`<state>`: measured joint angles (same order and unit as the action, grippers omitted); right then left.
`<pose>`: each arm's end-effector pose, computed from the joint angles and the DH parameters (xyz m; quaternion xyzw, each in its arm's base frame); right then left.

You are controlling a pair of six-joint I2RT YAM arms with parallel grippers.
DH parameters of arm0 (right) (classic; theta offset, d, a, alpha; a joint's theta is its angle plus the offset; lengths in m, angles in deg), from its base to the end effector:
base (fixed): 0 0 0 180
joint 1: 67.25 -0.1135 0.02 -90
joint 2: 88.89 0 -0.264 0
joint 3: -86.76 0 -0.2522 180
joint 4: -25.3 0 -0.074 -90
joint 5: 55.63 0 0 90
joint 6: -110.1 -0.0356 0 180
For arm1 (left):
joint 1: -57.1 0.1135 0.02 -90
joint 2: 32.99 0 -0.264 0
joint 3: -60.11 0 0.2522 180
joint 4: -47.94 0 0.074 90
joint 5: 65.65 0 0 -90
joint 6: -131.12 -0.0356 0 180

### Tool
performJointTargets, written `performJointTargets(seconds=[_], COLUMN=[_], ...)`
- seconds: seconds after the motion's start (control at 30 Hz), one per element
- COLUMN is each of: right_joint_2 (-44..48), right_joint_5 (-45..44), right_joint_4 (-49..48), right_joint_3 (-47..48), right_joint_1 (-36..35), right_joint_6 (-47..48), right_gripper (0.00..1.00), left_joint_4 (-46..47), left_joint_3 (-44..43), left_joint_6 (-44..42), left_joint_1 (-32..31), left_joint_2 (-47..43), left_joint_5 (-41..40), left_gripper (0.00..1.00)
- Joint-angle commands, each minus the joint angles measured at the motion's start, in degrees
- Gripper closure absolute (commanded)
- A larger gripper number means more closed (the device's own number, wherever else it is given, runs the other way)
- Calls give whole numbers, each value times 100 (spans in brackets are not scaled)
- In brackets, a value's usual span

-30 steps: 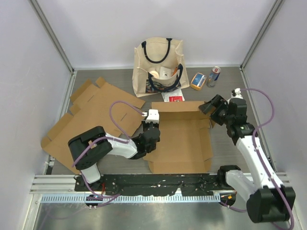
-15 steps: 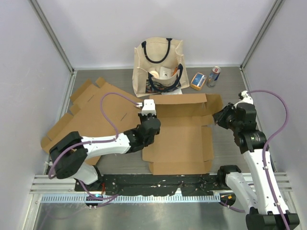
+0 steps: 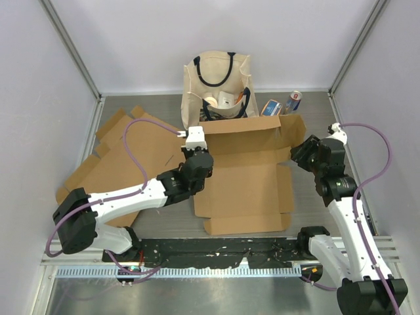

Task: Fold the paper box

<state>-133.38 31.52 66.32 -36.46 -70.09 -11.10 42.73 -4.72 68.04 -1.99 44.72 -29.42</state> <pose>0.1740 0.0069 0.2995 0.2230 0.8309 0.1286 0.4934 0.1787 -0.2426 0.2857 -0.0551 0.7673 -0.0895 0.6326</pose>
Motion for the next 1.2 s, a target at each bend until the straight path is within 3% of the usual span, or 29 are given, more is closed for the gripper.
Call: performJointTargets(seconds=[0.0,0.13,0.3,0.4,0.43,0.47,0.6,0.7,0.8,0.9,1.03,1.17], right_joint_2=[-104,-147,-236,-8,36,72,247,476,669,801,1074,1065], right_joint_5=[406,347,312,-345,-295,-190,574,926,910,611,391,478], right_joint_4=[-1038,-1259,-1286,-865,-759,-758,-731,-1134,-1469,-1557,-2564,-3323], right_joint_3=[-205,-400,-506,-453,-453,-496,-663,-997,-1226,-1358,-1814,-1947], right_joint_1=[-7,2,-7,-7,-7,-7,2,10,2,2,-7,-7], right_joint_6=[-386,-422,-431,-370,-334,-317,-938,-1334,-1775,-1872,-2013,-1952], right_gripper=[52,41,43,39,30,27,27,29,40,40,44,66], left_joint_4=[-170,-205,-276,-328,-389,-399,-407,-513,-557,-601,-601,-566], left_joint_3=[-360,-386,-430,-465,-474,-474,-483,-571,-632,-694,-659,-676], left_joint_6=[200,253,376,402,411,420,411,420,455,516,551,499], left_joint_1=[73,117,179,179,187,187,179,187,187,187,187,187], left_joint_2=[-291,-371,-388,-380,-380,-406,-467,-450,-397,-362,-327,-266], left_joint_5=[25,139,228,219,236,254,227,262,263,324,307,289], left_gripper=[100,100,100,100,100,100,100,100,100,100,100,100])
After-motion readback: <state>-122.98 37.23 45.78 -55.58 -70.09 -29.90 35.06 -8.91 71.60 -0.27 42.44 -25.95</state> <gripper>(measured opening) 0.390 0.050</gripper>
